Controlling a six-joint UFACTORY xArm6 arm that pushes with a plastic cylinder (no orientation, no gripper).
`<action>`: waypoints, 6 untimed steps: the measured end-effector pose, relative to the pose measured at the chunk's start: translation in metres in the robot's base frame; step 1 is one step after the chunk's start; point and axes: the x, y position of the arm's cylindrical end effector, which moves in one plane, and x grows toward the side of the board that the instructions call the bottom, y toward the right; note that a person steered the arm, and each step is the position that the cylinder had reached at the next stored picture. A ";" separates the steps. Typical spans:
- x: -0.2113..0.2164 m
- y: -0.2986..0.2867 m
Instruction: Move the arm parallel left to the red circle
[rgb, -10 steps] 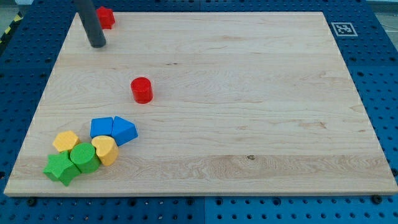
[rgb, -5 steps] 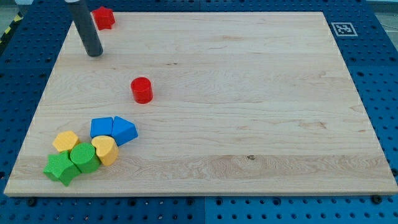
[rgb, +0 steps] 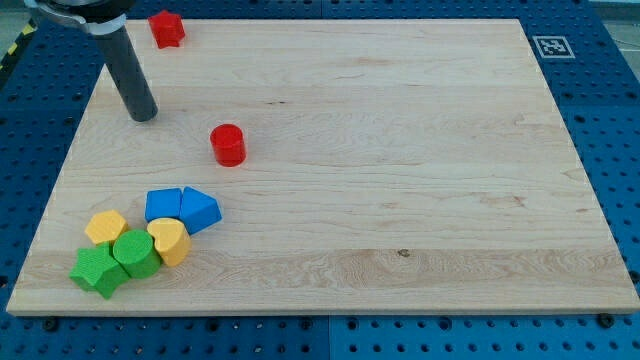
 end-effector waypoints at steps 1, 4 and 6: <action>0.007 0.000; 0.065 0.003; 0.069 0.036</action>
